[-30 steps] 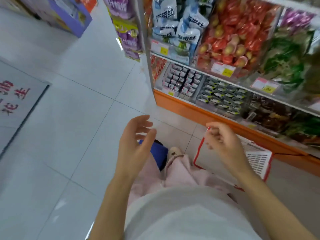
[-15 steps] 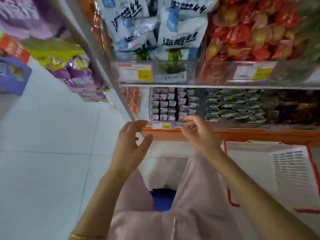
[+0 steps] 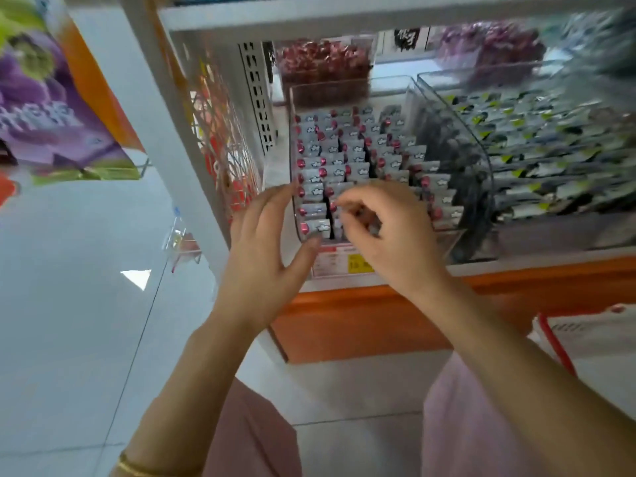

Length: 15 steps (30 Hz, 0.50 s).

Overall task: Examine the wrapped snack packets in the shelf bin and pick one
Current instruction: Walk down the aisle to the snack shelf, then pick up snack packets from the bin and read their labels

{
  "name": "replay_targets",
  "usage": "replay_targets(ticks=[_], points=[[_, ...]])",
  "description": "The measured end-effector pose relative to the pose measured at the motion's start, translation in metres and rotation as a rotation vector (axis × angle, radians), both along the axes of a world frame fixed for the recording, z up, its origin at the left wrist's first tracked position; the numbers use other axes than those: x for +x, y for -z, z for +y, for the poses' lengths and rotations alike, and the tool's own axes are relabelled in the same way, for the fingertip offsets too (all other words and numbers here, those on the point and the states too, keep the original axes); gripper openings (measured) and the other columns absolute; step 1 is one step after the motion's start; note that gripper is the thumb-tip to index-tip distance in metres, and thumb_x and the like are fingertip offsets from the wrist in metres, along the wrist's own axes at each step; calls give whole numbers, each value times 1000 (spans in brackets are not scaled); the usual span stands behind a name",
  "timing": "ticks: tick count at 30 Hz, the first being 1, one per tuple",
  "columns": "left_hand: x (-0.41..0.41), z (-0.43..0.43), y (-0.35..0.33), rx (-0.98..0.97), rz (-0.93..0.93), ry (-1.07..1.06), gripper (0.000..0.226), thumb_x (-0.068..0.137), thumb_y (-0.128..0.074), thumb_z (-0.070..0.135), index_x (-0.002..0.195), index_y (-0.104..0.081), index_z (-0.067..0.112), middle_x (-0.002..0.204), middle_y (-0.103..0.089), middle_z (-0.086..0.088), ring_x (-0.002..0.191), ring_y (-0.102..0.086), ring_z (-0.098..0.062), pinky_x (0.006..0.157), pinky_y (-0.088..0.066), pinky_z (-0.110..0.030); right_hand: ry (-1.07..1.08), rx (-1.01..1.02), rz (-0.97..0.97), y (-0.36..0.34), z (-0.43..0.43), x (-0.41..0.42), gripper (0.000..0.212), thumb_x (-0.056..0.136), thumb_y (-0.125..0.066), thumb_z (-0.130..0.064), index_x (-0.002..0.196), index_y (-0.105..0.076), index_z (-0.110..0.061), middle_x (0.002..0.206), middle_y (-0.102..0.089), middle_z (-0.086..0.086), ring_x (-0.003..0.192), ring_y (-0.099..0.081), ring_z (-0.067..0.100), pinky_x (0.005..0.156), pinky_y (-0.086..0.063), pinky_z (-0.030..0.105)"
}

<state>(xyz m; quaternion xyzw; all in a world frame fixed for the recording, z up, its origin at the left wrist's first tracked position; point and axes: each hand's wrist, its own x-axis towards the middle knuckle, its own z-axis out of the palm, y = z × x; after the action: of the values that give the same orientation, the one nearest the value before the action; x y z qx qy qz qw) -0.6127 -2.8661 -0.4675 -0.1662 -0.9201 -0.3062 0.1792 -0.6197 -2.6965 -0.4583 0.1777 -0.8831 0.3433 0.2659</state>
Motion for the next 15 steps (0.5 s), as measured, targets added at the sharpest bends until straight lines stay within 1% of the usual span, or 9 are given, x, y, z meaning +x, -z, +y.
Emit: replay_targets(ticks=[3,6,8,11,13,15], points=[[4,-3,-3,-107,-1,-17,63,89,-57,41,143,-32,20,144,-38,-3,133,-28,-21,102,-16,-25,-16,63,3,-3,1,2,13,86,-62,-14,97,-68,-10,88,-65,0,84,-56,16,77,-43,29],[3,-5,-15,-177,2,-28,65,86,-59,41,141,-36,16,142,-40,-7,131,-30,-28,104,-23,-35,20,174,25,-11,1,-3,17,88,-61,-22,101,-68,-15,98,-66,-1,95,-52,17,80,-32,25],[3,-5,-22,-200,-17,-34,64,86,-60,39,141,-36,16,142,-39,-8,132,-28,-28,106,-24,-39,31,283,5,-14,1,-9,20,88,-61,-30,102,-69,-17,103,-65,-1,97,-46,16,77,-29,26],[2,-7,-27,-209,-41,-40,61,87,-60,36,141,-37,19,142,-38,-8,133,-27,-28,107,-24,-39,-3,408,-74,-19,-4,-17,23,85,-63,-40,97,-71,-22,94,-62,-4,90,-32,11,71,-27,28],[1,-9,-27,-218,-41,-46,59,87,-60,34,140,-38,19,140,-39,-8,131,-29,-28,105,-25,-37,-34,449,-132,-21,-11,-23,26,80,-66,-46,94,-73,-24,85,-58,-8,89,-32,12,67,-26,28],[-2,-8,-28,-212,-32,-49,55,88,-59,31,138,-41,19,136,-41,-8,128,-33,-28,103,-28,-36,-46,450,-159,-23,-15,-28,28,76,-69,-49,90,-73,-25,81,-55,-10,90,-33,13,64,-26,30]])
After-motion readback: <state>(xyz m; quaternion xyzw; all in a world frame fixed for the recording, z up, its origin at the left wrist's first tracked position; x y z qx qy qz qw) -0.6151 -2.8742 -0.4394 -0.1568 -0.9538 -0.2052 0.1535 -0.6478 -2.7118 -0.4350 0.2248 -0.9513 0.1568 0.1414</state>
